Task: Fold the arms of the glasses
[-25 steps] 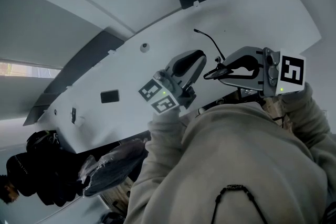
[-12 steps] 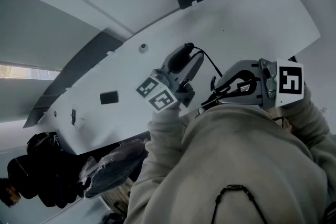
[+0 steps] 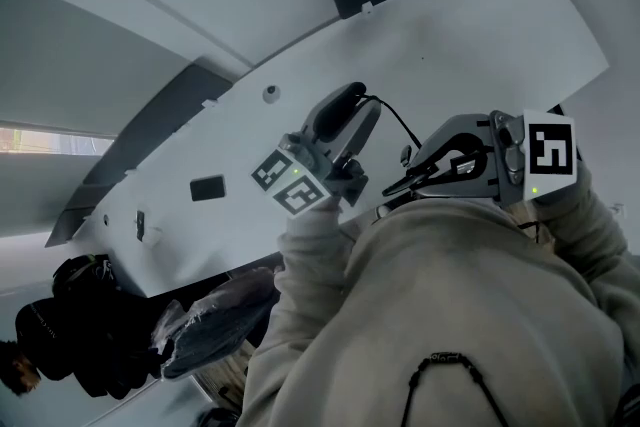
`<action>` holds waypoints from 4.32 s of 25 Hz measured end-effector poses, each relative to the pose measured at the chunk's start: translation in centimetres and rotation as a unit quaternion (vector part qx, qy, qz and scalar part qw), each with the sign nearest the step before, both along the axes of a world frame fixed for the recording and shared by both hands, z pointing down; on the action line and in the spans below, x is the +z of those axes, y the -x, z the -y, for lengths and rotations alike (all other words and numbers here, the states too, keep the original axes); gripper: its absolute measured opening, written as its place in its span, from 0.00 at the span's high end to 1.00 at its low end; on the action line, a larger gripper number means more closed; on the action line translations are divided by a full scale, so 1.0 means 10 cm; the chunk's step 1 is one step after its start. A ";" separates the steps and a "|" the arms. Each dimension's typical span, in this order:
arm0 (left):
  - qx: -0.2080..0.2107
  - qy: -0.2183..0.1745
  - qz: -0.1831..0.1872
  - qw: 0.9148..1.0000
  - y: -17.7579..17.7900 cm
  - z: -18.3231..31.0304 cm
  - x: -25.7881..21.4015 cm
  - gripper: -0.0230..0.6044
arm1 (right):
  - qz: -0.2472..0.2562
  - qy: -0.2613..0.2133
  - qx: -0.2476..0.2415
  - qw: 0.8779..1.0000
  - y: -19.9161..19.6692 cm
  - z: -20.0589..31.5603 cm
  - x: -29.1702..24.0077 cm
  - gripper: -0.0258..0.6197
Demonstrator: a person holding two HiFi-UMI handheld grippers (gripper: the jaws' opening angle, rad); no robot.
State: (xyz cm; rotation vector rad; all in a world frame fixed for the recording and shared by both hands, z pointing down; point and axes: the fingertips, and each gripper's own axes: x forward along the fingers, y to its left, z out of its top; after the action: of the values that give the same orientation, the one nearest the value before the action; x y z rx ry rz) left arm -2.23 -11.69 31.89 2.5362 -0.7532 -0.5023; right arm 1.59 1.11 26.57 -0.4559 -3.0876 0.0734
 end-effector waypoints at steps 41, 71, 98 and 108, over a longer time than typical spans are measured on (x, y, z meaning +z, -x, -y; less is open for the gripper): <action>0.010 -0.097 0.008 0.995 0.01 -0.28 -0.60 0.93 | -0.083 0.094 0.053 0.991 0.00 0.30 0.33 0.87; 0.064 -0.121 -0.023 0.990 -0.04 -0.37 -0.69 0.93 | -0.112 0.150 0.076 0.979 0.08 0.50 0.44 0.87; 0.078 -0.098 -0.056 0.991 0.03 -0.38 -0.63 0.93 | -0.131 0.131 0.065 0.980 0.13 0.50 0.49 0.87; 0.026 -0.066 -0.043 0.997 0.19 -0.23 -0.47 0.93 | -0.185 0.089 0.093 0.974 0.06 0.70 0.72 0.87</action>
State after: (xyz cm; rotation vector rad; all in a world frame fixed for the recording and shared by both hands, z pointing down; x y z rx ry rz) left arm -4.18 -9.35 27.16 2.6280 -0.6396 -0.6595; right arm 1.03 -5.84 33.78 -0.1325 -2.7544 0.3929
